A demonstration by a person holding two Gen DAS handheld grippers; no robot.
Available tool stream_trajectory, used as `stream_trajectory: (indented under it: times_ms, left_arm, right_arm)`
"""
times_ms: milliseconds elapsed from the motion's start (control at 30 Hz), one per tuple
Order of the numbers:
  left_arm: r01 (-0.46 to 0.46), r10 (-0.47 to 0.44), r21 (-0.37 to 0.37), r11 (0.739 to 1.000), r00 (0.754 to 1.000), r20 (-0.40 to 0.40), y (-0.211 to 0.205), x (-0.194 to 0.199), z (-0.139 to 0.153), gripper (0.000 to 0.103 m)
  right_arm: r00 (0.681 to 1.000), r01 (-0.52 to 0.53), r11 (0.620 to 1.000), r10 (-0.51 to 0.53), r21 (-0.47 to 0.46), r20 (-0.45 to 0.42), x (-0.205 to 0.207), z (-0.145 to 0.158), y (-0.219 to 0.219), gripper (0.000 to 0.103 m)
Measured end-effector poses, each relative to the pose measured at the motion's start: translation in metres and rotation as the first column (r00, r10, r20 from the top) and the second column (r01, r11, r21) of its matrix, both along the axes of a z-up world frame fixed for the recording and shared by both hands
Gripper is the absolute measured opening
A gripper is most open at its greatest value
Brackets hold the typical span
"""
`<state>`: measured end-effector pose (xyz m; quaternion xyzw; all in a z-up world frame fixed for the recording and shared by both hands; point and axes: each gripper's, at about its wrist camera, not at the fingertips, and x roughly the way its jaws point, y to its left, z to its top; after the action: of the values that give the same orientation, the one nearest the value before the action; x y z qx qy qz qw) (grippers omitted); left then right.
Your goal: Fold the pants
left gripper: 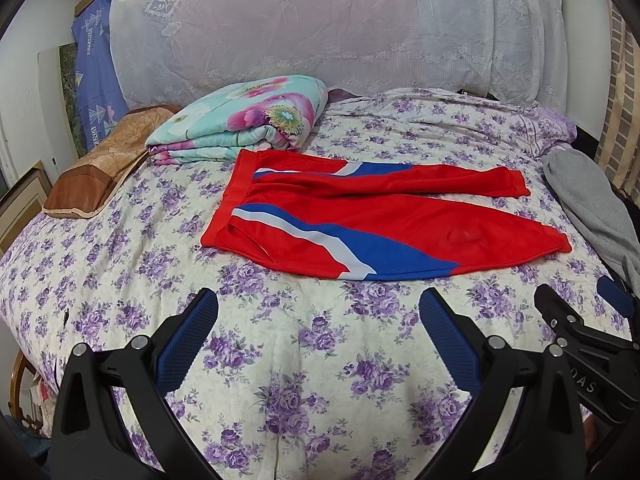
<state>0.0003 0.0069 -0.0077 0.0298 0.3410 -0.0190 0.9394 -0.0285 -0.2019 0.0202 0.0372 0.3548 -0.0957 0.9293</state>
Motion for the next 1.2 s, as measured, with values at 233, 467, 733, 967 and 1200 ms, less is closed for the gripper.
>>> stream_trajectory:
  times_ms: [233, 467, 733, 967, 1200]
  left_arm:
    - [-0.002, 0.002, -0.002, 1.000, 1.000, -0.007, 0.002, 0.000, -0.003, 0.098]
    - [0.037, -0.043, -0.065, 0.997, 0.995, -0.094, 0.008, 0.019, -0.018, 0.098]
    - [-0.108, -0.012, -0.309, 0.945, 0.932, -0.362, 0.068, 0.137, -0.085, 0.098]
    - [-0.248, 0.062, -0.352, 0.902, 0.885, -0.462, 0.097, 0.199, -0.115, 0.064]
    - [-0.295, 0.097, -0.404, 0.866, 0.892, -0.442, 0.124, 0.223, -0.119, 0.008]
  right_arm:
    - [1.000, -0.002, 1.000, 0.002, 0.001, -0.003, 0.001, -0.004, 0.003, 0.100]
    - [1.000, -0.002, 1.000, 0.002, 0.017, -0.020, 0.005, -0.013, 0.004, 0.100]
    - [0.998, 0.019, 0.998, -0.015, 0.062, -0.055, 0.005, -0.026, -0.014, 0.100]
    - [0.997, 0.054, 0.996, -0.050, 0.066, -0.062, 0.004, -0.026, -0.030, 0.100]
    - [0.994, 0.079, 0.992, -0.070, 0.103, -0.083, 0.000, -0.023, -0.060, 0.100]
